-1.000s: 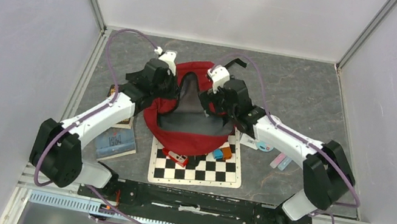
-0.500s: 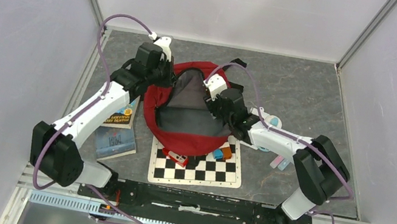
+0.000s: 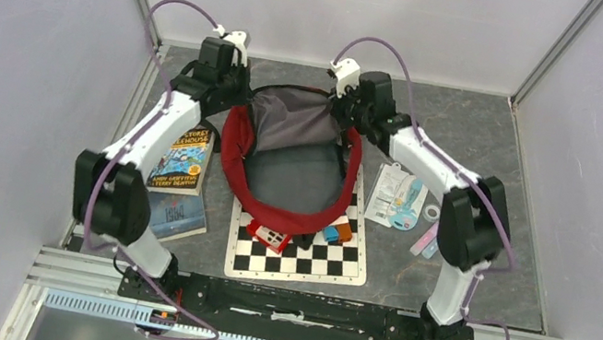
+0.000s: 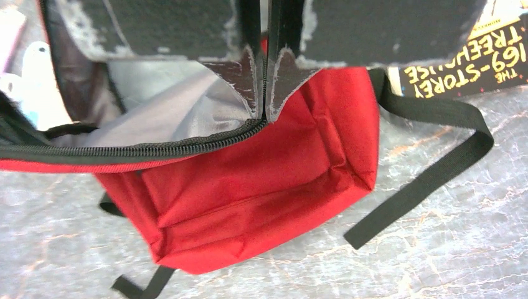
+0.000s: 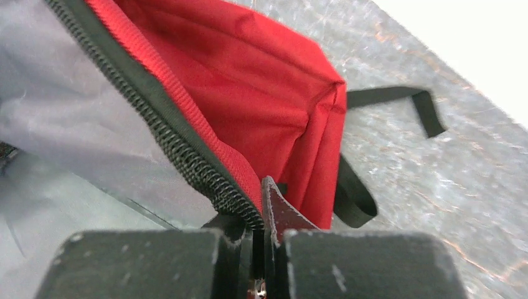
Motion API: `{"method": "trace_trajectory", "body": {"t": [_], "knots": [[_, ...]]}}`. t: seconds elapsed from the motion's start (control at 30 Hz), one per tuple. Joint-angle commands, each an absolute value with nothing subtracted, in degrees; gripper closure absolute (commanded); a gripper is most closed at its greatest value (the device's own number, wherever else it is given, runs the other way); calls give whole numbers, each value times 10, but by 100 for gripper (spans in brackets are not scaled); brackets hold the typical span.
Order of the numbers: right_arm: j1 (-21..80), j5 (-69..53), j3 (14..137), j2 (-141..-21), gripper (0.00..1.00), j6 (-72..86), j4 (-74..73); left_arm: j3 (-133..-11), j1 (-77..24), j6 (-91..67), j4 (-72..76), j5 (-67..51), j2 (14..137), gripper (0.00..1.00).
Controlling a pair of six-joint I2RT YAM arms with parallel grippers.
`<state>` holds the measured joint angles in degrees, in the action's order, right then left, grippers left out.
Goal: Pack the student bag
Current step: Unzip the student bag at the center of the board.
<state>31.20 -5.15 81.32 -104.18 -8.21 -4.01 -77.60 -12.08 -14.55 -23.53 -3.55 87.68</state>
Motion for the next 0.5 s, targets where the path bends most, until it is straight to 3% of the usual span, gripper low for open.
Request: {"method": "trace_trajectory", "body": {"t": [0.0, 0.1, 0.2, 0.33, 0.47], "knots": [[264, -194, 923, -1156, 100, -56, -173, -808, -119, -81, -208, -2, 958, 98], [231, -252, 965, -1216, 100, -31, -196, -827, -119, -65, -191, 19, 1007, 98], [215, -264, 988, -1259, 92, -23, -215, -857, -119, -55, -201, 22, 1059, 98], [212, -238, 963, -1263, 72, -28, -210, -876, -119, -54, -218, 11, 1111, 98], [211, -211, 922, -1224, 45, -30, -188, -881, -120, -58, -233, 20, 1134, 98]]}}
